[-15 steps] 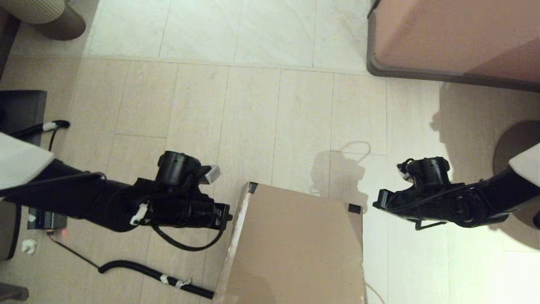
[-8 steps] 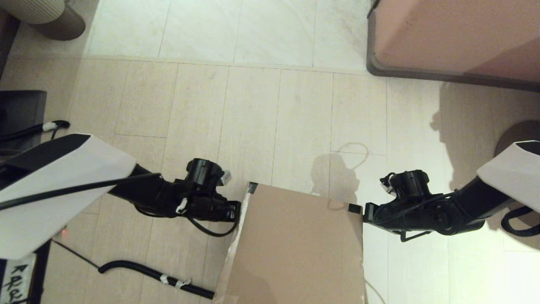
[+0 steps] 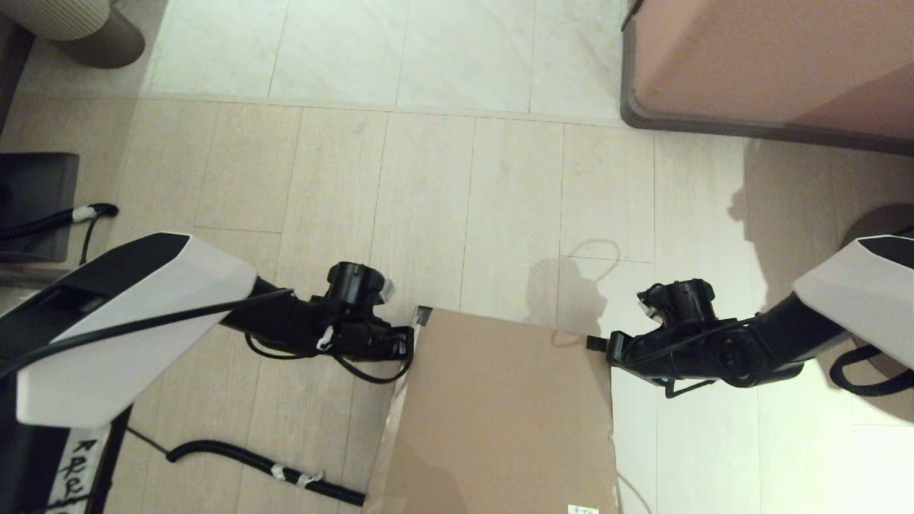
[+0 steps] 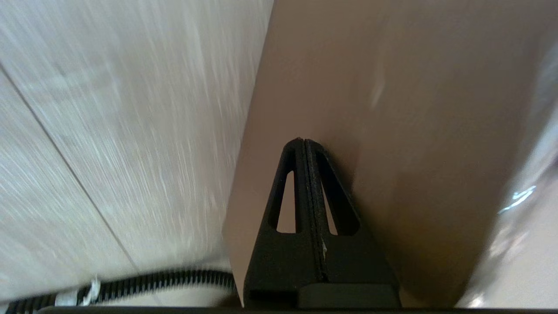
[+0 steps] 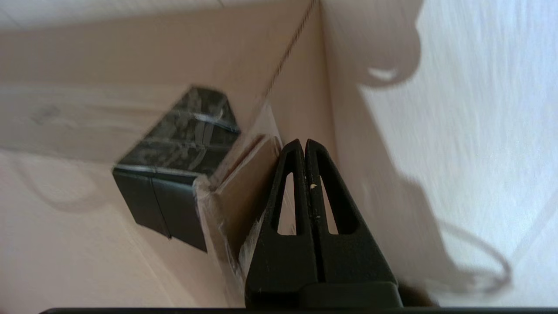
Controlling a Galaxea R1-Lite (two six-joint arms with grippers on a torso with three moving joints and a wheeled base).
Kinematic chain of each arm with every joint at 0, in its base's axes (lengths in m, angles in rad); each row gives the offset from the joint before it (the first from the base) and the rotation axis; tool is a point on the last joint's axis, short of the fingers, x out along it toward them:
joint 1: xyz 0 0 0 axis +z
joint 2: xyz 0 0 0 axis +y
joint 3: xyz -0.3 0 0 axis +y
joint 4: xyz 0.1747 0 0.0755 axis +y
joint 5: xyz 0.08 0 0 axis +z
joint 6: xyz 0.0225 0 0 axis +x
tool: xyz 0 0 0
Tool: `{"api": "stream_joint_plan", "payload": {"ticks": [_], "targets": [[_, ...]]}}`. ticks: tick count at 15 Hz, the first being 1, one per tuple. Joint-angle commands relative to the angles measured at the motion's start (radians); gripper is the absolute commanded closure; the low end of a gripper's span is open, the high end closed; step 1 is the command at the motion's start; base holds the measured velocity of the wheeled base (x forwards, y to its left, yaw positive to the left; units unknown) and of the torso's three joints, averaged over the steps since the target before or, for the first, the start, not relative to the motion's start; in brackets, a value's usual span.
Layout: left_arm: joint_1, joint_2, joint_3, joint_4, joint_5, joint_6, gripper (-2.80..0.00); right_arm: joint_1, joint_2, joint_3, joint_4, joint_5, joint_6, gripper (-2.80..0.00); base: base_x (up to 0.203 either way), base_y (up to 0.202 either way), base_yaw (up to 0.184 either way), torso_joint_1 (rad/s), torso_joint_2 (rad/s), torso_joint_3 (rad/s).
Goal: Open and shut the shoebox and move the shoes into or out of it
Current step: Close the shoe box
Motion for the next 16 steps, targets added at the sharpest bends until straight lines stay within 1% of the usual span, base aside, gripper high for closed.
{"api": "stream_joint_plan", "payload": {"ticks": [1,2,5,7,9,14,16], "targets": [[-0.001,0.014,-0.045,-0.001,-0.003,-0.007,0.00,0.000,0.012,-0.061,-0.002,0.003,0.005,0.00,0.000,0.000,0.000,0.000,0.00,0.000],[0.000,0.022,-0.068,-0.001,0.000,-0.012,0.00,-0.001,0.023,-0.093,-0.002,0.003,0.009,0.00,0.000,0.000,0.000,0.000,0.00,0.000],[-0.001,0.039,-0.145,-0.007,0.002,-0.063,0.00,-0.004,0.056,-0.182,-0.009,0.000,0.035,0.00,0.000,0.000,0.000,0.000,0.00,0.000],[0.000,0.034,-0.201,-0.013,0.004,-0.105,0.00,-0.023,0.039,-0.199,-0.017,-0.001,0.037,0.00,0.000,0.000,0.000,0.000,0.00,0.000],[0.004,0.013,-0.236,-0.006,0.024,-0.120,0.00,-0.044,0.009,-0.203,-0.046,-0.002,0.038,0.00,0.000,0.000,0.000,0.000,0.00,0.000],[0.043,-0.071,-0.226,-0.001,0.046,-0.119,0.00,-0.088,-0.087,-0.215,-0.051,-0.002,0.032,0.00,0.000,0.000,0.000,0.000,0.00,0.000],[0.068,-0.121,-0.146,0.006,0.050,-0.116,0.00,-0.100,-0.126,-0.182,-0.038,-0.004,0.025,0.00,0.000,0.000,0.000,0.000,0.00,0.000]]}}
